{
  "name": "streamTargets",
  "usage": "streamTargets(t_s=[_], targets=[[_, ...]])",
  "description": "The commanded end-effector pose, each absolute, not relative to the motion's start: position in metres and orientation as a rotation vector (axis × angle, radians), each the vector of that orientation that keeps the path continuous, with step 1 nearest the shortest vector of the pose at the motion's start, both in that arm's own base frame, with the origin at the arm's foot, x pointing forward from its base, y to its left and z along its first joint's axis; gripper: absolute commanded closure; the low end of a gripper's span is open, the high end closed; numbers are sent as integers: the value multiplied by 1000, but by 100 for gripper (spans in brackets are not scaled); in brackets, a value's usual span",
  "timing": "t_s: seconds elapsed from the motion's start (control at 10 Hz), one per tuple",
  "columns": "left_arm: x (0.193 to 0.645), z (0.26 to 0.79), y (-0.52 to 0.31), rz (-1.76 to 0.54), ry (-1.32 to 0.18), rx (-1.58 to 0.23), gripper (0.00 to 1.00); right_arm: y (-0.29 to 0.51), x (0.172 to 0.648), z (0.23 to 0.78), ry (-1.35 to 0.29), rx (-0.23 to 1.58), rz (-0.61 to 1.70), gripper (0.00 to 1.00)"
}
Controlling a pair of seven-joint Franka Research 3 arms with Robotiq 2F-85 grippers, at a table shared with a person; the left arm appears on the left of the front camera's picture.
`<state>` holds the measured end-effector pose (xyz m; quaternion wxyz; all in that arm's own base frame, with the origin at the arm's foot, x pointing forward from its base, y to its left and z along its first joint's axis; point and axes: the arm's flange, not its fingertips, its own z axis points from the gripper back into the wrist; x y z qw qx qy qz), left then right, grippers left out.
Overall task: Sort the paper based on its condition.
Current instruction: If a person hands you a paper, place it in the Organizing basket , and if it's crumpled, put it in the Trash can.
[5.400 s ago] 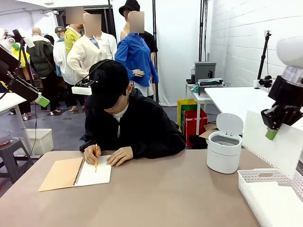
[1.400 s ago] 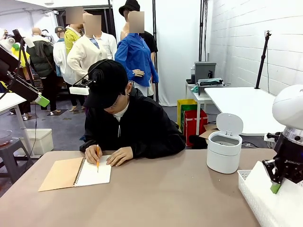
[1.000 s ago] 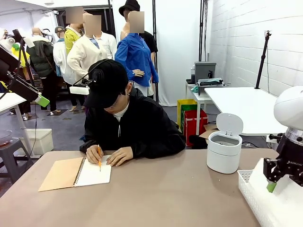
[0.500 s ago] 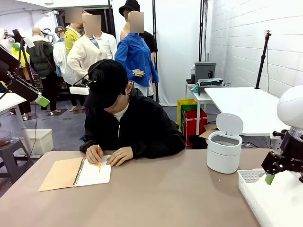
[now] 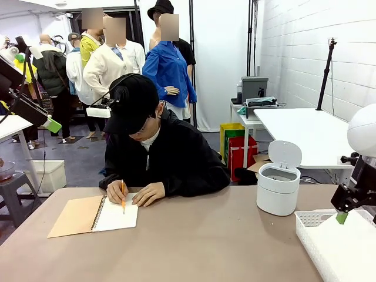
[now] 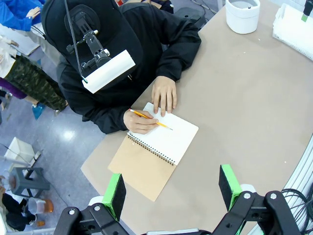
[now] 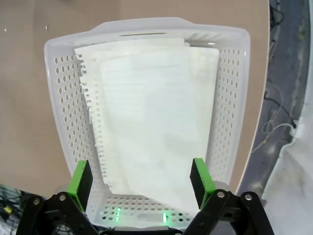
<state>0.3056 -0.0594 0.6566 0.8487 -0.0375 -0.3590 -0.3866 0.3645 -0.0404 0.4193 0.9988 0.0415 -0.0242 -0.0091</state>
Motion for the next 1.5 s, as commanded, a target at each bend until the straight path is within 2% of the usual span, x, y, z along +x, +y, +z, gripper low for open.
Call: streamTargets(t_s=[0.0, 0.5, 0.6, 0.7, 1.4], targets=[[305, 657, -59, -815, -757, -80, 0, -35, 330, 403, -86, 55, 60, 0], [305, 657, -59, -815, -757, -80, 0, -31, 331, 431, -127, 61, 216, 0], [305, 657, -59, -815, -757, -80, 0, -32, 331, 431, -123, 69, 214, 0], [305, 657, -59, -815, -757, -80, 0, -30, 357, 448, -123, 55, 173, 0], [305, 657, -59, -815, -757, -80, 0, -30, 355, 450, -127, 60, 186, 0]])
